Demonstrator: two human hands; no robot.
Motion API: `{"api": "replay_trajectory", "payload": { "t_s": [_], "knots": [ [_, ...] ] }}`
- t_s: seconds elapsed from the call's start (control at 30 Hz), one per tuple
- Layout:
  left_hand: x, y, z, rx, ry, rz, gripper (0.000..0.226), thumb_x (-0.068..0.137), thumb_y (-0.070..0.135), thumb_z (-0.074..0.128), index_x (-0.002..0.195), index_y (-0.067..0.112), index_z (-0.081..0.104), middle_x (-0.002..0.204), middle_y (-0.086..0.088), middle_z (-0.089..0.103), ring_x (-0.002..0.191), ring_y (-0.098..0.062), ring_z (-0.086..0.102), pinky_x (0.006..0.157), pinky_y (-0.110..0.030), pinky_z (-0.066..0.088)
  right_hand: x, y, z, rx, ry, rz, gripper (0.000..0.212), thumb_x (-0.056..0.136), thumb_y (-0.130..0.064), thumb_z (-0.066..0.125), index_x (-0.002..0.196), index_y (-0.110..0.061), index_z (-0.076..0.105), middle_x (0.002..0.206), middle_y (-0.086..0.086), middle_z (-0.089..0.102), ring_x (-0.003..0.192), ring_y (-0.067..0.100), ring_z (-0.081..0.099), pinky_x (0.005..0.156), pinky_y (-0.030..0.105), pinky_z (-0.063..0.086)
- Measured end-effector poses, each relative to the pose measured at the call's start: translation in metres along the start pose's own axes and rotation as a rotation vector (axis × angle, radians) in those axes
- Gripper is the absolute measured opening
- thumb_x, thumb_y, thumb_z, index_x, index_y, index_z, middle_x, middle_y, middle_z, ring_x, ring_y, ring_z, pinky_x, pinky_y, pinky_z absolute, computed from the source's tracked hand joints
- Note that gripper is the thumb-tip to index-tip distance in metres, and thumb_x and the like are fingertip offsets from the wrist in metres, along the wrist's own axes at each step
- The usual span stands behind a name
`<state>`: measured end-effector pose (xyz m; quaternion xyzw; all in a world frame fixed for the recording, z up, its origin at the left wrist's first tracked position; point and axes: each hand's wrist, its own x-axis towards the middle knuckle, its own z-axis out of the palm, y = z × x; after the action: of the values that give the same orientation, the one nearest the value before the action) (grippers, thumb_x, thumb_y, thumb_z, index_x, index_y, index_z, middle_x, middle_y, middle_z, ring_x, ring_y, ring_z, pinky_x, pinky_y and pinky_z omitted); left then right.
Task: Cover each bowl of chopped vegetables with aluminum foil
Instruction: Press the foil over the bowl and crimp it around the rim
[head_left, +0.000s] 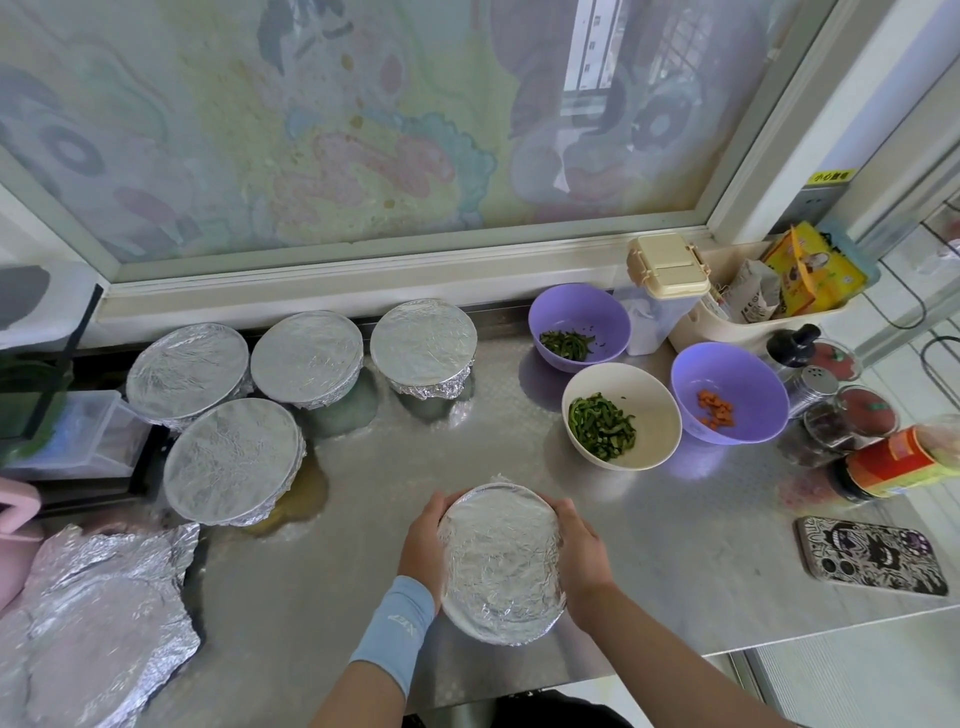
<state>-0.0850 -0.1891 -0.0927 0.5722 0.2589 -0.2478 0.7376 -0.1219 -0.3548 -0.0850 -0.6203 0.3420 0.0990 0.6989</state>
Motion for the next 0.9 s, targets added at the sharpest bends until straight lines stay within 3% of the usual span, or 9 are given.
{"api": "replay_trajectory", "payload": {
  "t_s": [0.13,0.2,0.27,0.33,0.53,0.63,0.7,0.77,0.9],
  "knots": [
    [0.004,0.005,-0.005,0.241,-0.028,0.078,0.042,0.104,0.031,0.033,0.113,0.015,0.071,0.113,-0.009,0.071,0.109,-0.028,0.065,0.097,-0.041,0.05,0.007,0.007,-0.002,-0.166,-0.026,-0.097,0.034,0.104,-0.027,0.039,0.105,-0.03,0.073,0.105,-0.005,0.072,0.104,0.015,0.064,0.089,0.031,0.049],
    [0.008,0.011,-0.004,0.447,-0.001,0.255,0.032,0.102,0.027,0.041,0.118,0.024,0.069,0.121,0.007,0.067,0.117,-0.012,0.06,0.093,-0.025,0.047,0.011,0.006,-0.001,-0.417,-0.025,-0.271,0.027,0.102,-0.026,0.044,0.119,-0.031,0.065,0.119,-0.014,0.065,0.115,0.009,0.057,0.095,0.027,0.043],
    [0.007,0.02,0.005,0.562,-0.049,0.385,0.035,0.099,0.034,0.041,0.122,0.029,0.067,0.122,0.019,0.063,0.117,0.003,0.054,0.095,-0.016,0.041,0.014,-0.003,0.004,-0.62,-0.075,-0.437,0.036,0.1,-0.025,0.046,0.135,-0.031,0.053,0.133,-0.02,0.052,0.123,0.001,0.046,0.104,0.024,0.035],
    [0.006,0.025,0.017,0.718,-0.101,0.438,0.037,0.098,0.035,0.039,0.118,0.03,0.068,0.116,0.018,0.067,0.11,0.003,0.058,0.095,-0.017,0.042,0.019,-0.014,0.012,-0.742,-0.144,-0.513,0.038,0.1,-0.025,0.045,0.136,-0.034,0.052,0.132,-0.019,0.054,0.12,0.0,0.048,0.102,0.023,0.037],
    [0.011,0.019,0.019,0.919,0.067,0.471,0.04,0.094,0.04,0.031,0.102,0.03,0.069,0.092,0.007,0.072,0.088,-0.014,0.065,0.082,-0.034,0.051,0.029,-0.012,0.013,-0.932,-0.177,-0.553,0.033,0.099,-0.028,0.042,0.127,-0.034,0.058,0.123,-0.014,0.062,0.11,0.007,0.056,0.09,0.022,0.04],
    [0.012,0.02,0.019,0.917,0.044,0.466,0.035,0.1,0.036,0.035,0.126,0.033,0.058,0.109,0.004,0.071,0.102,-0.018,0.064,0.091,-0.034,0.049,0.032,-0.013,0.015,-1.018,-0.185,-0.549,0.037,0.096,-0.039,0.041,0.13,-0.031,0.054,0.124,-0.01,0.062,0.111,0.012,0.057,0.092,0.029,0.043],
    [0.011,0.019,0.015,0.98,-0.005,0.485,0.041,0.102,0.034,0.036,0.142,0.029,0.046,0.132,0.004,0.06,0.123,-0.016,0.054,0.105,-0.033,0.039,0.032,-0.014,0.013,-1.144,-0.206,-0.607,0.056,0.092,-0.051,0.032,0.139,-0.025,0.048,0.137,-0.005,0.055,0.126,0.016,0.05,0.106,0.033,0.036],
    [0.005,0.016,0.006,1.162,-0.004,0.621,0.051,0.099,0.035,0.036,0.147,0.02,0.039,0.148,0.003,0.044,0.138,-0.016,0.037,0.116,-0.031,0.025,0.026,-0.012,0.007,-1.267,-0.167,-0.731,0.072,0.089,-0.058,0.024,0.147,-0.018,0.039,0.15,0.0,0.042,0.141,0.019,0.034,0.116,0.038,0.025],
    [-0.025,-0.004,-0.009,1.428,-0.083,0.85,0.074,0.083,0.051,0.037,0.15,0.017,0.033,0.159,0.002,0.024,0.147,-0.016,0.017,0.121,-0.035,0.012,0.002,0.007,-0.011,-1.36,-0.24,-0.957,0.074,0.091,-0.057,0.036,0.154,-0.018,0.026,0.162,0.002,0.017,0.151,0.018,0.008,0.12,0.048,0.016]
  ]
}}
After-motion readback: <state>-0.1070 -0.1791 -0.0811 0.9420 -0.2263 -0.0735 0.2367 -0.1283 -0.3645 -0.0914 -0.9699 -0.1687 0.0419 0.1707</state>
